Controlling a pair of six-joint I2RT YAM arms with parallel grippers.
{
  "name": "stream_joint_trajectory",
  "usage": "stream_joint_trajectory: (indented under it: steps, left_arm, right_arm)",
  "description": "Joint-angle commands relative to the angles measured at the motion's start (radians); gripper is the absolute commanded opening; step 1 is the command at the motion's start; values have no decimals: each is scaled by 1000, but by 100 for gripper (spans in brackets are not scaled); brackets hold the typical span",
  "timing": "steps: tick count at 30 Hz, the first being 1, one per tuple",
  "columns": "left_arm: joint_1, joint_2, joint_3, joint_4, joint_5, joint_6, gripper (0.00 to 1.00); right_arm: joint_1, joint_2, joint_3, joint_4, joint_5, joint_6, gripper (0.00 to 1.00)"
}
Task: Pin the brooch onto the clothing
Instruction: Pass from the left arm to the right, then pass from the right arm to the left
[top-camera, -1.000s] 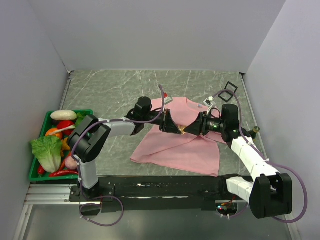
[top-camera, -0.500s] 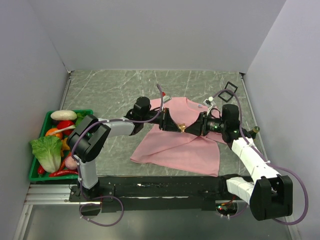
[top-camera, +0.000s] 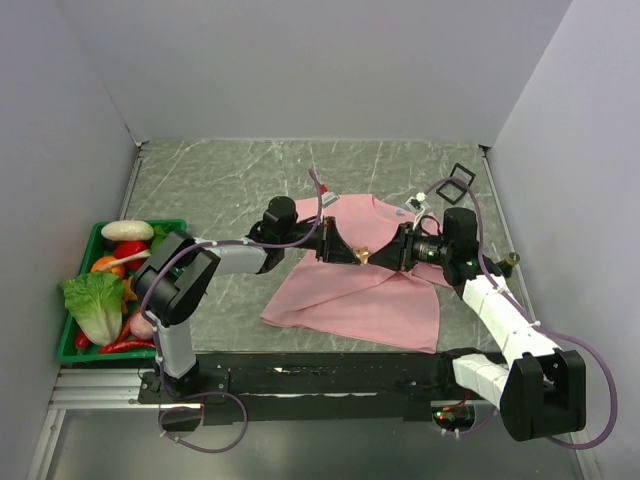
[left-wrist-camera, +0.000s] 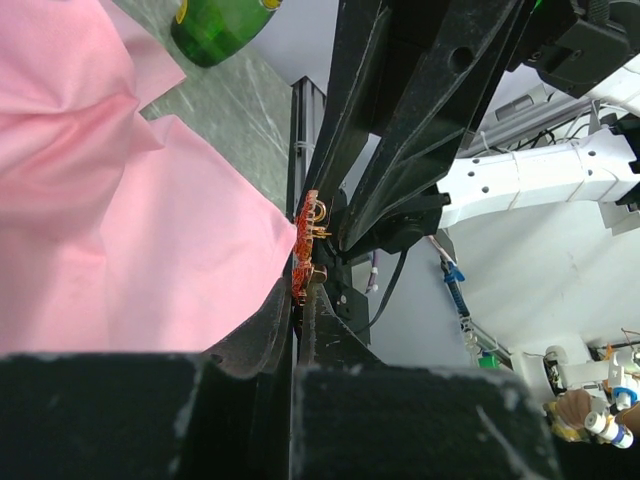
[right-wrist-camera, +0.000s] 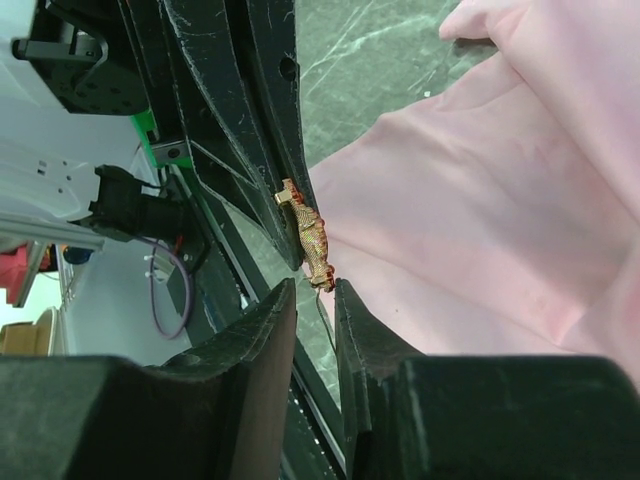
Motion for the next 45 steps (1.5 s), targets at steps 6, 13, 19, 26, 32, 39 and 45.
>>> stream_joint_trajectory:
  steps: [6, 13, 19, 26, 32, 39, 45]
  left_arm:
    - [0, -38, -9, 132, -5, -47, 1]
    - [-6, -25, -3, 168, 11, -59, 20]
    - [-17, -5, 8, 203, 23, -84, 46]
    - [-32, 31, 37, 212, 43, -96, 58]
    - [-37, 56, 37, 258, 29, -127, 59]
    - [-37, 84, 32, 347, 21, -185, 48]
    - [-37, 99, 29, 384, 9, -214, 34]
  right_arm:
    - [19, 9, 24, 56, -16, 11, 15]
    - [20, 7, 27, 26, -5, -12, 0]
    - [20, 4, 29, 27, -14, -16, 0]
    - [20, -2, 39, 9, -18, -29, 0]
    - [22, -10, 38, 9, -22, -29, 0]
    - [20, -10, 42, -2, -25, -38, 0]
    - [22, -11, 38, -5, -28, -42, 0]
